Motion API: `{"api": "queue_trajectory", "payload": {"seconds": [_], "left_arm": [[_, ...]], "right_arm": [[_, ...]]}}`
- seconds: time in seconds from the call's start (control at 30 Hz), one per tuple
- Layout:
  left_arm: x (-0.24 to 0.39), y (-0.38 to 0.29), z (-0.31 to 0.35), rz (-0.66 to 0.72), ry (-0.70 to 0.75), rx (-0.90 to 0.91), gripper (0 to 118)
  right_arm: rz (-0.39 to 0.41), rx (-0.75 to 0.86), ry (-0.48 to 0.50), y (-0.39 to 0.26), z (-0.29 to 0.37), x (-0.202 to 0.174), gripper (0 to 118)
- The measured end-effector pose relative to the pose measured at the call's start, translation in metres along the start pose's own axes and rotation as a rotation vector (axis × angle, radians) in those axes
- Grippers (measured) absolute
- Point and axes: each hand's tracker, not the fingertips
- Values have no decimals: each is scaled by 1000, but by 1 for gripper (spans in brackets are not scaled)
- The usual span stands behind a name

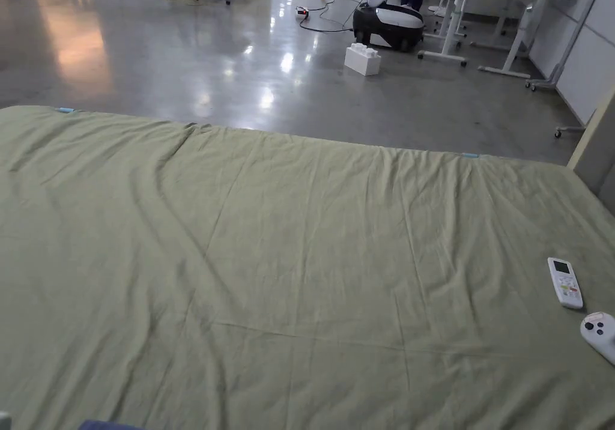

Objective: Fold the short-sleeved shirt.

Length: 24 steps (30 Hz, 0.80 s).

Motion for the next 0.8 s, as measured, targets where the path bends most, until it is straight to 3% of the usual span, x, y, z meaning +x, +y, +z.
{"api": "queue_trajectory", "payload": {"seconds": [0.2, 0.37, 0.4, 0.43, 0.5, 0.53, 0.57, 0.8], "left_arm": [[4, -39, -45, -64, 47, -113, 6], [12, -45, -54, -73, 95, -77, 8], [12, -44, -52, -88, 99, -76, 11], [16, -42, -48, -105, 110, -75, 19], [21, -35, -41, -145, 194, -84, 43], [23, -31, -39, -158, 219, -79, 59], [28, -25, -34, -162, 204, -52, 65], [67, 30, -11, -58, 54, 260, 66]], "right_arm": [[19, -56, -27, -33, -45, -14, 2], [63, -18, -81, -41, -53, -29, 6], [71, -11, -102, -39, -49, -32, 10], [73, -7, -125, -38, -46, -33, 22], [79, -17, -212, -31, -36, -33, 56], [74, -14, -241, -27, -31, -32, 81], [66, 10, -245, -22, -22, -32, 89], [-11, 407, -196, 33, 29, -54, 90]]}}
